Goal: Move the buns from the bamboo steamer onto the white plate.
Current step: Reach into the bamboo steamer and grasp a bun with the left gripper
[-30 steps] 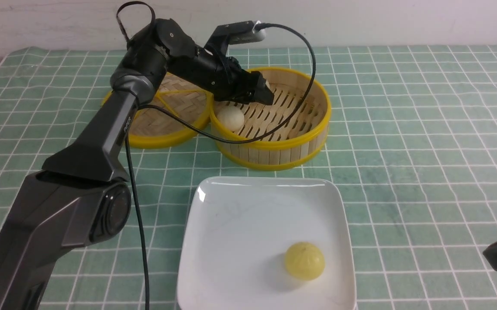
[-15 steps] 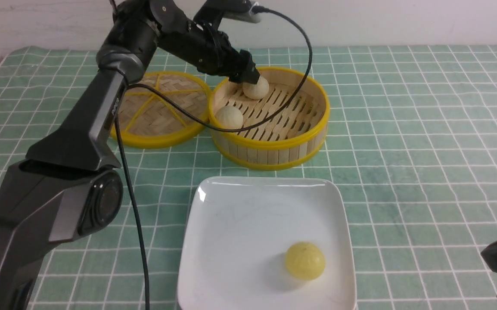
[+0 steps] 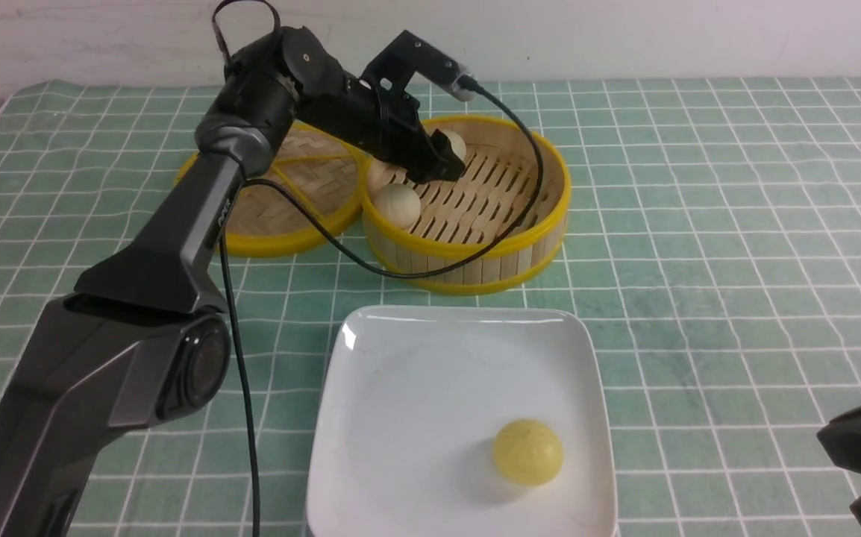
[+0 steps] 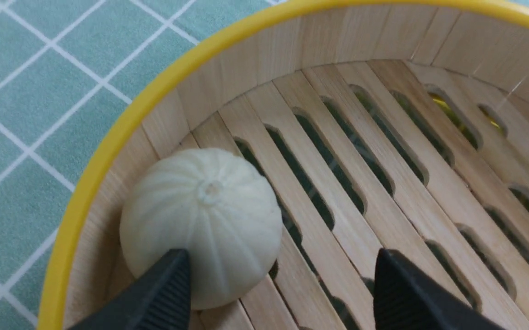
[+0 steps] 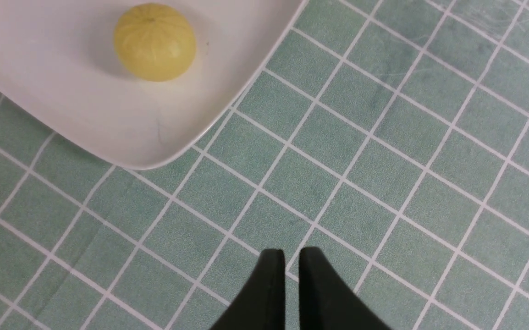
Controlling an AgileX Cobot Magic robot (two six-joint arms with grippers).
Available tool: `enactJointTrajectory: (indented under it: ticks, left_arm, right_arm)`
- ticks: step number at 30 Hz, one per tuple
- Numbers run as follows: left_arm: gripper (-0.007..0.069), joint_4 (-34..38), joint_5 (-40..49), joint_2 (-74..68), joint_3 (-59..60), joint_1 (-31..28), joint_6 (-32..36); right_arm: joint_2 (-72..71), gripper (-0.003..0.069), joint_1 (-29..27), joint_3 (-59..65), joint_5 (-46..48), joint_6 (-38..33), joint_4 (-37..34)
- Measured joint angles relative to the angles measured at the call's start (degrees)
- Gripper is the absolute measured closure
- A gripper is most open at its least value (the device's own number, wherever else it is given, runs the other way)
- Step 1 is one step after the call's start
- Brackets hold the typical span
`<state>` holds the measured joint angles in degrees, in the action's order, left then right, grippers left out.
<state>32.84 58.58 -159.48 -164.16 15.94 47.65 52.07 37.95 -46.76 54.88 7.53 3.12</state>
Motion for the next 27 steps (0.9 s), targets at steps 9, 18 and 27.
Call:
enactJointTrajectory:
  ticks: [9,18,27]
  left_arm:
    - [0.0037,2.69,-1.13,-2.48,-0.07,-0.36,11.65]
    - [0.0065,3.62,-1.35,-3.33,-0.51,-0.4,14.22]
    - [0.0387,1.85,0.97,-3.33,-0.58,-0.64,13.47]
  right_arm:
    - [0.0,0.0574,0.0,0.0,-0.1,0.0,-1.18]
    - [0.0,0.0566,0.0,0.0,-0.1,0.0,-1.34]
    - [0.0,0.0563,0.0,0.0,-0.1,0.0,-1.72]
